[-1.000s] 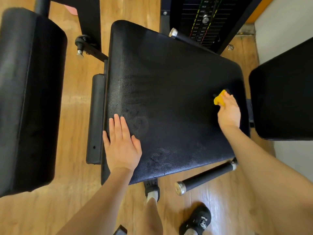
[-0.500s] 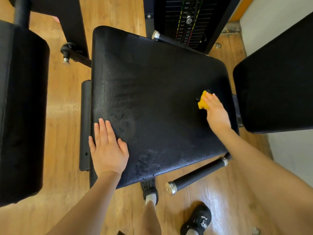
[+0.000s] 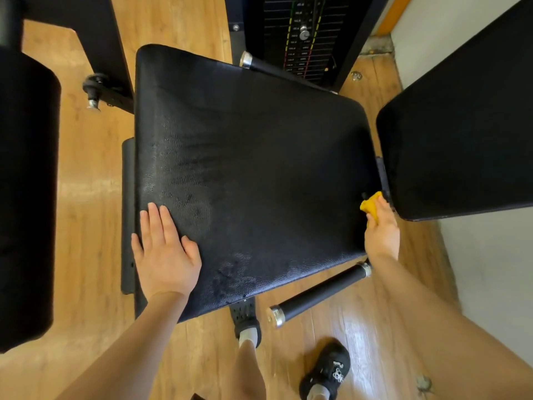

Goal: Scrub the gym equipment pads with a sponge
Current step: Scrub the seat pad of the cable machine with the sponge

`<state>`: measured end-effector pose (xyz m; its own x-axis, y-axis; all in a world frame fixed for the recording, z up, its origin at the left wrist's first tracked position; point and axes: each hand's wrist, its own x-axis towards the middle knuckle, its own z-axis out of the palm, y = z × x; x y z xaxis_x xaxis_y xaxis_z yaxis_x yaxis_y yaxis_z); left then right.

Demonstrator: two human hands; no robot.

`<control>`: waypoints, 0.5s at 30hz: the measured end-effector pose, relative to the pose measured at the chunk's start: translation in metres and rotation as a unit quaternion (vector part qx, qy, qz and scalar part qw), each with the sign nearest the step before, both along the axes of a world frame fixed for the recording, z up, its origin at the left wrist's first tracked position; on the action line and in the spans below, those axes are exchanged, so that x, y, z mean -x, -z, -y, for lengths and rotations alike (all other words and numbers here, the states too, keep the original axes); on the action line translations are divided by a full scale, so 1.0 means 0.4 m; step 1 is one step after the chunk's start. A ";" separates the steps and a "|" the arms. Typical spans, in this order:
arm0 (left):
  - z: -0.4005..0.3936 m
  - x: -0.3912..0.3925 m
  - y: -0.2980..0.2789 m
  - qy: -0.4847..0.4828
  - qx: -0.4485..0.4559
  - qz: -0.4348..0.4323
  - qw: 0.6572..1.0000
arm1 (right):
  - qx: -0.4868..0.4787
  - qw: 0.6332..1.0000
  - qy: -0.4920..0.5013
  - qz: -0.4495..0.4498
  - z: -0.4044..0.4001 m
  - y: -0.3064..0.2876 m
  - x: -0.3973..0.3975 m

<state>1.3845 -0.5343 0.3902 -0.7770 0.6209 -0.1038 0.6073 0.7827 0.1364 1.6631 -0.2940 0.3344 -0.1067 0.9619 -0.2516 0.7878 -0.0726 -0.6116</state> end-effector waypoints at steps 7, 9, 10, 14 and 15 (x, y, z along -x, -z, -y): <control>0.002 0.002 0.000 -0.004 -0.001 0.002 1.000 | 0.011 0.998 0.064 0.003 -0.016 -0.009 0.034; 0.002 0.002 0.002 -0.001 0.003 -0.002 1.000 | -0.002 0.994 0.109 0.026 0.004 -0.015 0.098; 0.001 0.002 0.003 0.000 0.004 -0.002 1.000 | -0.011 0.993 0.109 0.032 0.018 -0.024 0.140; 0.001 0.000 0.002 0.000 -0.002 -0.004 1.000 | -0.058 0.998 -0.037 0.009 0.109 -0.046 0.321; 0.001 0.000 0.001 0.000 -0.002 -0.004 1.000 | -0.059 0.995 -0.078 0.004 0.139 -0.051 0.365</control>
